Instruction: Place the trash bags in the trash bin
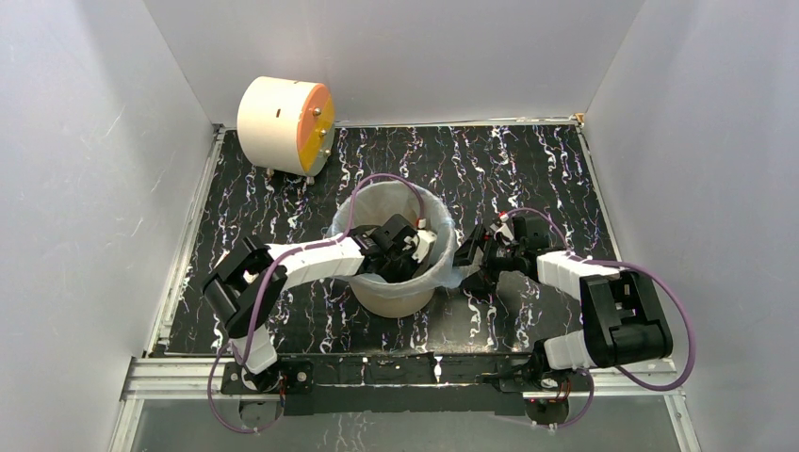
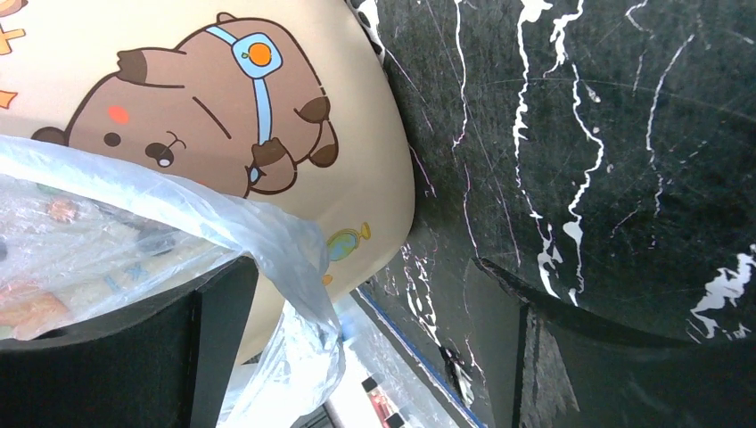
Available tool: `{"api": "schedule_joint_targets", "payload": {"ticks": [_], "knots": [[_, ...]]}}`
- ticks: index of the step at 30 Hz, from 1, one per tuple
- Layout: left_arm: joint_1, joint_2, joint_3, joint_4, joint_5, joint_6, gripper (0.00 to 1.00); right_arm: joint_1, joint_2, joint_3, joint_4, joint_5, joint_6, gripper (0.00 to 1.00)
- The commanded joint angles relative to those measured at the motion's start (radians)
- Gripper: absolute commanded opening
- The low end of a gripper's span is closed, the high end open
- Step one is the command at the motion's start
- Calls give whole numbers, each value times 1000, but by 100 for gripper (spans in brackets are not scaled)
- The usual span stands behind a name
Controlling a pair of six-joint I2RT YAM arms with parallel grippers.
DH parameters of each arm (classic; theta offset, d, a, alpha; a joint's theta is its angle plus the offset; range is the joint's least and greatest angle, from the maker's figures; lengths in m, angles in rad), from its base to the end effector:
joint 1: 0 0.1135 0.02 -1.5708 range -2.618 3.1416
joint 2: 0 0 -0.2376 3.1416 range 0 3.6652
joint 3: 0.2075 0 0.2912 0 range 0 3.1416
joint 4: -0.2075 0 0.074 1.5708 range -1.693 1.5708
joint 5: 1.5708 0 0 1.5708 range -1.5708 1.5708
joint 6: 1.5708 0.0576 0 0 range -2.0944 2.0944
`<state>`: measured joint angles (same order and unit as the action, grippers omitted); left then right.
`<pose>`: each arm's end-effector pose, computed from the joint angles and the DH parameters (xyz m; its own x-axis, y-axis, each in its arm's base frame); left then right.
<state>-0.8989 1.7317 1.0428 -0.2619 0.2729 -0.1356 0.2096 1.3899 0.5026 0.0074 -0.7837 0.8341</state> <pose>0.2315 -0.3160 0.1078 -0.6170 0.5667 -0.5460 0.7749 0.5586 -0.2959 0.2624 0.0974 0.0757 -0.9415 0.3361 -0.0252 0.1637 0.5213 0.8375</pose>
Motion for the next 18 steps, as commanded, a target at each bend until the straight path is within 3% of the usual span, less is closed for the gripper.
{"api": "schedule_joint_targets", "payload": {"ticks": [1, 9, 18], "knots": [[-5, -54, 34, -42, -28, -24, 84, 13, -45, 22, 27, 3, -19, 95], [-5, -141, 65, -56, -12, -40, 87, 12, 50, 40, 8, -6, -57, 92], [-6, -317, 119, -83, -64, -30, 90, 12, 44, 58, -6, 51, -64, 91]]}}
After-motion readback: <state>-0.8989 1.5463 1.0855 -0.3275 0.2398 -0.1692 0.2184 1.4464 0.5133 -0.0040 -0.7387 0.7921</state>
